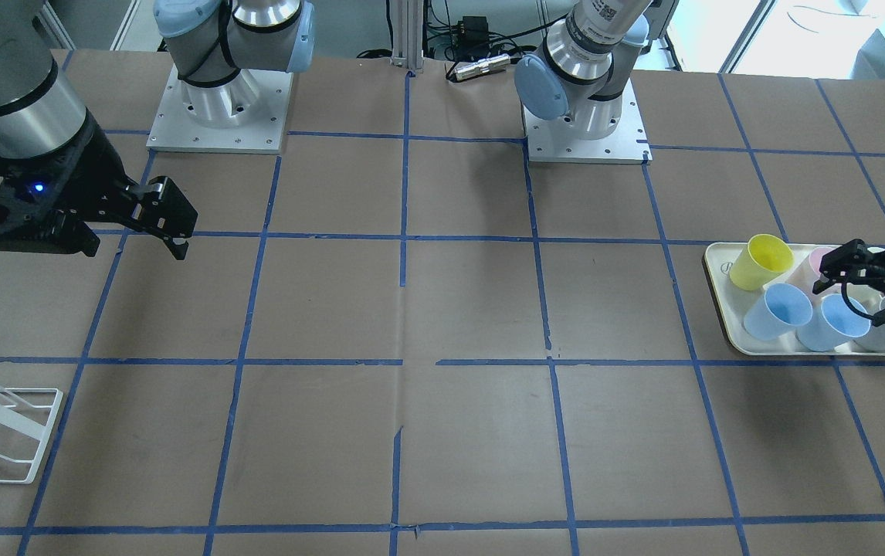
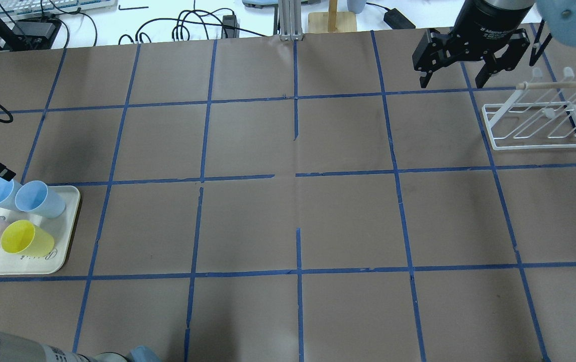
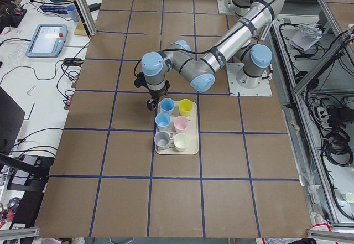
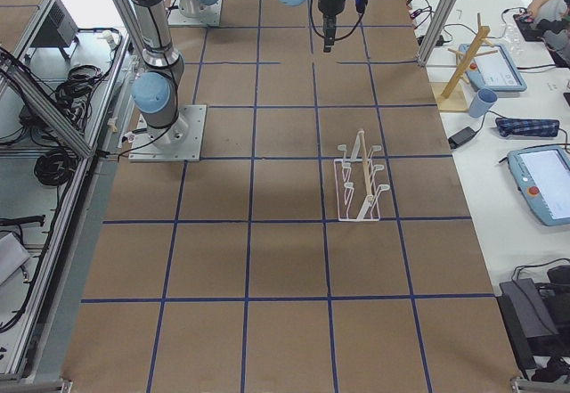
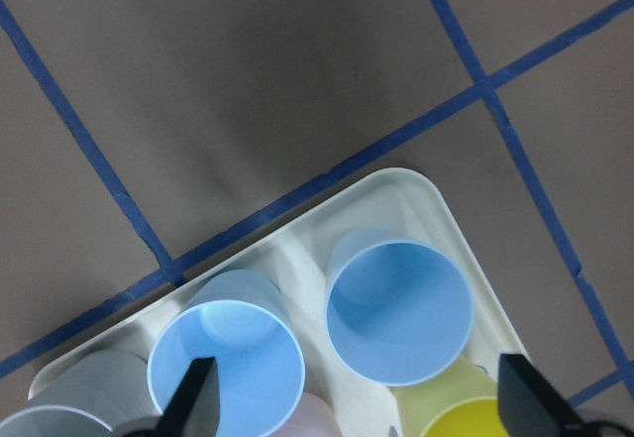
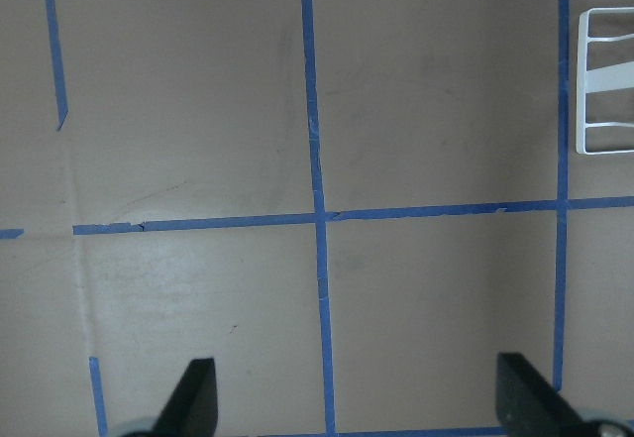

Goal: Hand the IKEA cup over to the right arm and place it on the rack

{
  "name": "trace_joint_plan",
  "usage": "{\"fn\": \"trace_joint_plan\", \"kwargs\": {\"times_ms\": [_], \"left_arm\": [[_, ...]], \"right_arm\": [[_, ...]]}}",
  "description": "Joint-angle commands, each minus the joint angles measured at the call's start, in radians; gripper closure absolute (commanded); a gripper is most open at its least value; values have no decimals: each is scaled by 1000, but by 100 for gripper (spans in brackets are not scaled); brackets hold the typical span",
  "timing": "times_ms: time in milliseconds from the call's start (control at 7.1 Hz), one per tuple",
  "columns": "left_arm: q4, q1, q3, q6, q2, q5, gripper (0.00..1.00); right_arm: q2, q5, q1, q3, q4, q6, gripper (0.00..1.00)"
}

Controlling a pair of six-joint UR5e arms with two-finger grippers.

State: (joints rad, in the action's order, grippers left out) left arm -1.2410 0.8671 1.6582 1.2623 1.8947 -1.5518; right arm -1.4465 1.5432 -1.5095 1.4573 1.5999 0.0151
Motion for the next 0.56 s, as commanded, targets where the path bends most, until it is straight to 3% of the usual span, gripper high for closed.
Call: {"fn": "trace_joint_plan", "kwargs": {"times_ms": [0,423], "left_arm": [[75,1,1,54,65,-2,0],[95,47,3,81,93,-2,0]], "right_arm": [[0,0,0,0,0,0,0],[0,0,0,0,0,-1,0]]}}
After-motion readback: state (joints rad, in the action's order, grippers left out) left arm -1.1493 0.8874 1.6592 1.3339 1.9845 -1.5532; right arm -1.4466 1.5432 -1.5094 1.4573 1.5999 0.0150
